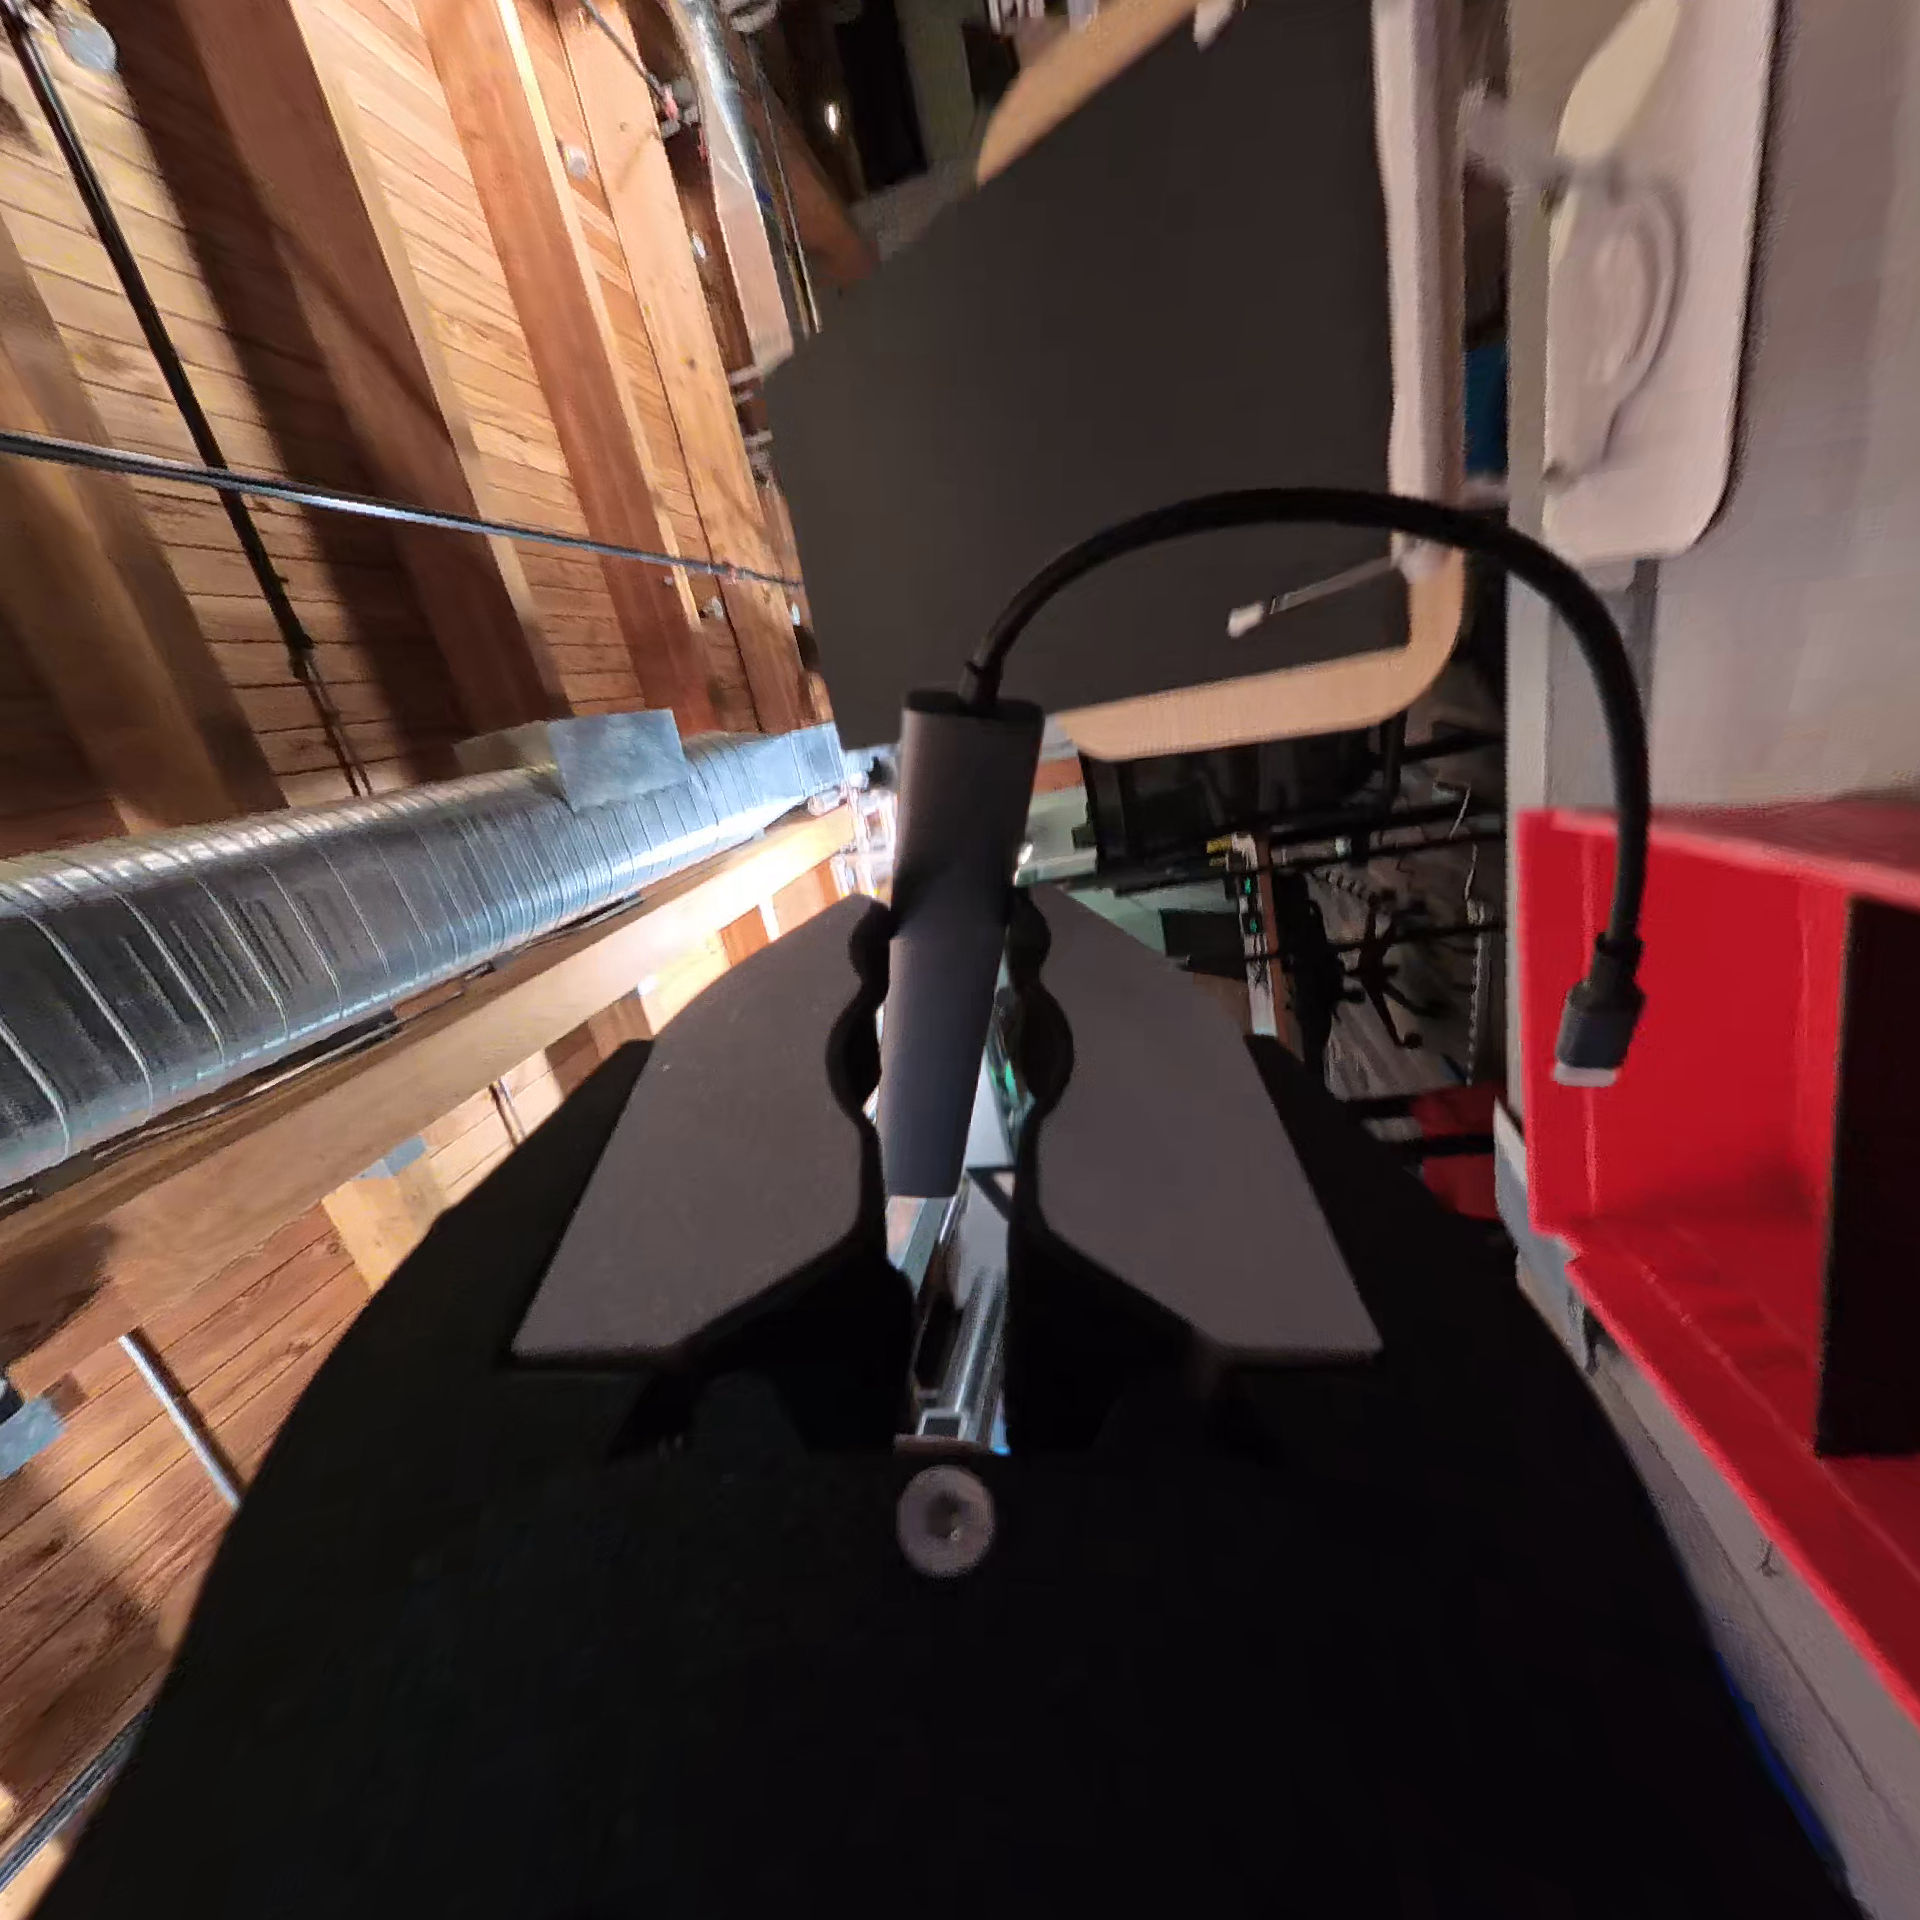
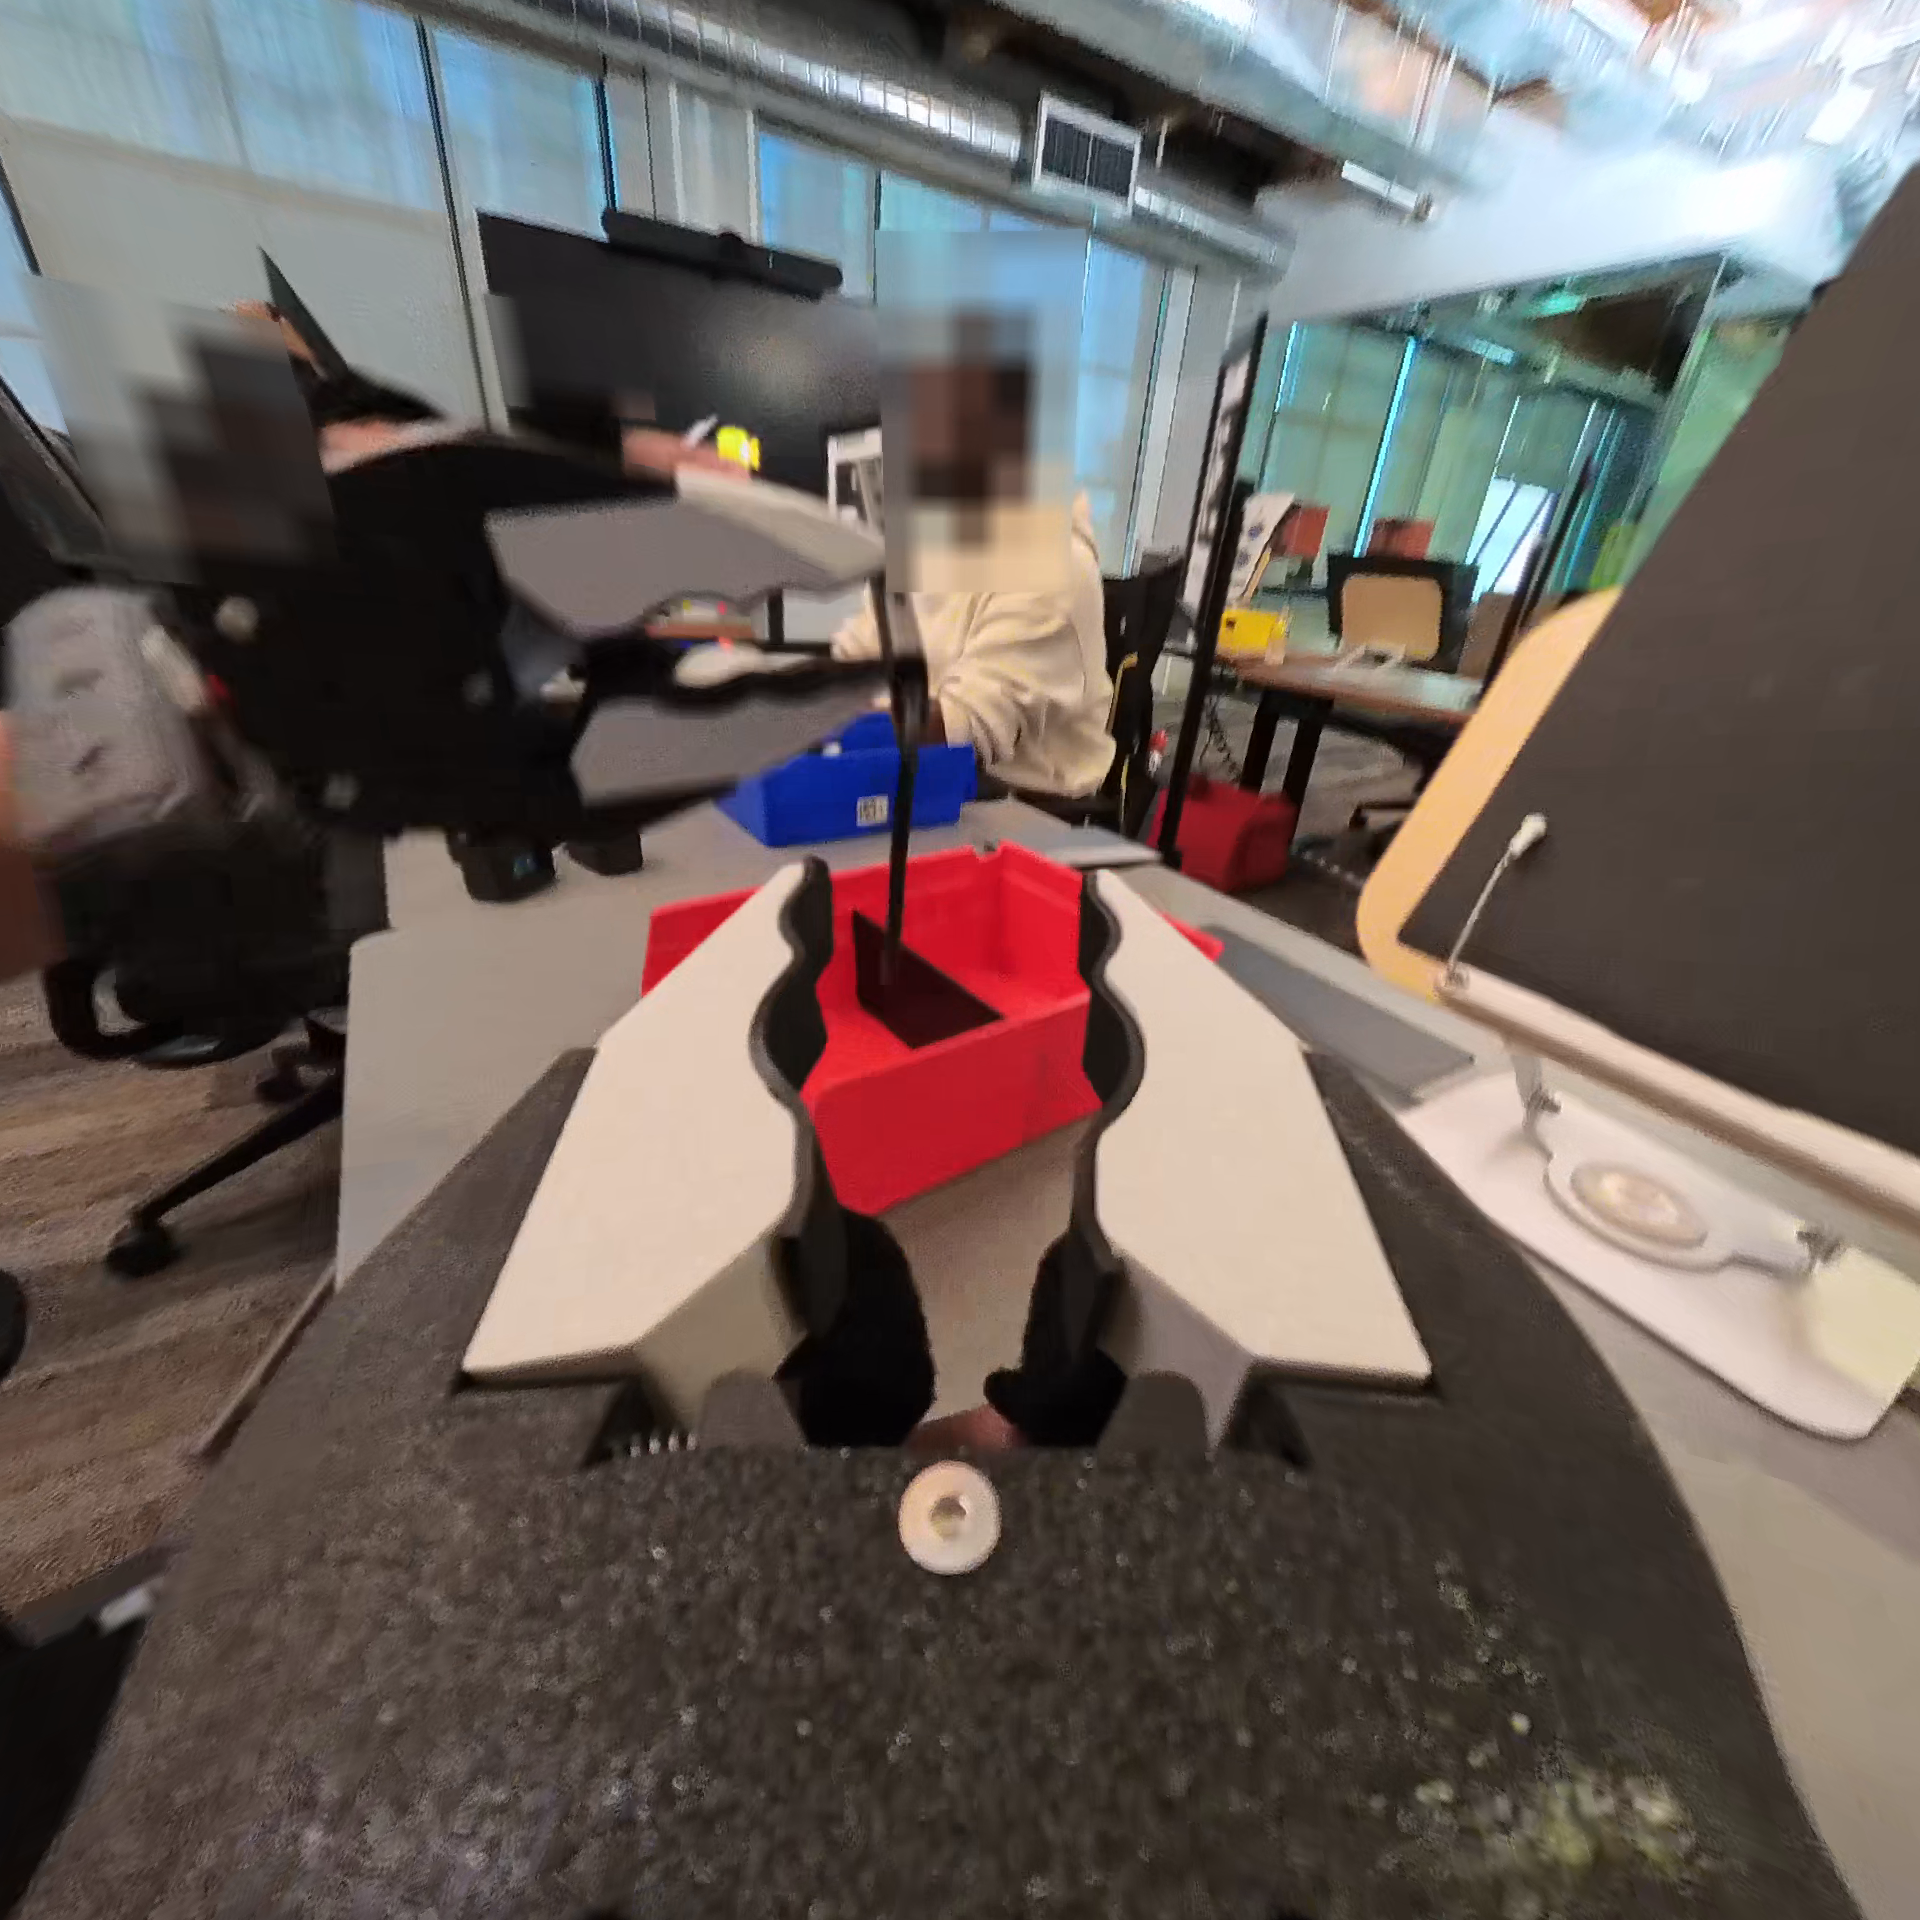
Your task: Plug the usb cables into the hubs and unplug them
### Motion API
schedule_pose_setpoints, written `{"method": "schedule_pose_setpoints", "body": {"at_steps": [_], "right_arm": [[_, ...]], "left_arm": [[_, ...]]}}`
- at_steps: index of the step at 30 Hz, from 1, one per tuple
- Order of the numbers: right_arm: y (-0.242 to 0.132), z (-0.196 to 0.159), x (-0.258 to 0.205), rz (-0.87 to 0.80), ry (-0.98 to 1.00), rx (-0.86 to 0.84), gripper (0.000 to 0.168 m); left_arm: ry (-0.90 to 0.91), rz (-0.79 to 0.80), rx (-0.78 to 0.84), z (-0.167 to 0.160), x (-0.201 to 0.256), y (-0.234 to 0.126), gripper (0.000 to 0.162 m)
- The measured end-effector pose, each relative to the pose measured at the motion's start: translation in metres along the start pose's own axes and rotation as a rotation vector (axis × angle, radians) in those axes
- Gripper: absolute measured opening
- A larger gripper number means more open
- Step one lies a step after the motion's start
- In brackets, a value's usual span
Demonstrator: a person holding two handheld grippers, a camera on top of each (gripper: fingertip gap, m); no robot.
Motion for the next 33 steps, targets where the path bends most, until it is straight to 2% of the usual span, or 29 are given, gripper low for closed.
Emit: {"method": "schedule_pose_setpoints", "body": {"at_steps": [2,5,7,11,13,15,18,20,23,25,27,29,33], "right_arm": [[0.005,0.011,-0.012,0.006,-0.008,0.034,0.045],[0.004,0.010,-0.020,0.002,-0.023,0.007,0.039],[-0.004,0.004,-0.026,0.059,-0.014,-0.015,0.011],[-0.023,-0.013,-0.024,0.103,-0.006,-0.067,0.008],[-0.032,-0.026,-0.011,0.079,-0.062,-0.097,0.008],[-0.043,-0.042,0.007,0.044,-0.126,-0.125,0.008],[-0.065,-0.055,0.012,0.169,-0.191,-0.068,0.008],[-0.076,-0.056,0.015,0.232,-0.169,-0.020,0.008],[-0.084,-0.051,0.007,0.372,-0.073,0.018,0.008],[-0.085,-0.051,-0.008,0.470,-0.050,-0.001,0.008],[-0.083,-0.053,-0.024,0.548,-0.034,-0.026,0.008],[-0.078,-0.062,-0.033,0.575,-0.069,-0.079,0.008],[-0.075,-0.068,-0.042,0.610,-0.045,-0.085,0.008]], "left_arm": [[-0.007,0.027,0.036,0.028,-0.011,-0.014,0.022],[-0.031,0.046,0.078,0.063,-0.019,-0.031,0.022],[-0.082,0.043,0.115,0.080,-0.021,-0.039,0.022],[-0.255,-0.008,0.196,0.100,-0.014,-0.048,0.022],[-0.465,-0.086,0.274,0.107,-0.006,-0.055,0.021],[-0.772,-0.234,0.368,0.110,0.004,-0.065,0.022],[-1.258,-0.471,0.545,0.107,0.022,-0.076,0.027],[-1.434,-0.626,0.641,0.103,0.038,-0.076,0.036],[-1.556,-0.745,0.760,0.100,0.050,-0.075,0.054],[-1.591,-0.751,0.886,0.107,0.044,-0.081,0.052],[-1.526,-0.759,0.949,0.119,0.039,-0.086,0.051],[-1.489,-0.739,1.000,0.127,0.030,-0.090,0.050],[-1.460,-0.733,1.058,0.133,0.023,-0.095,0.035]]}}
Point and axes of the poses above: each gripper's, where its closed fingertips meet, y out along the fingers, z out of its top, x = y × z across the jaws, the point moved 4 cm from there along -y, back along the fingers, and after that the axes turned 12 degrees about y, right-handed, at the moved point
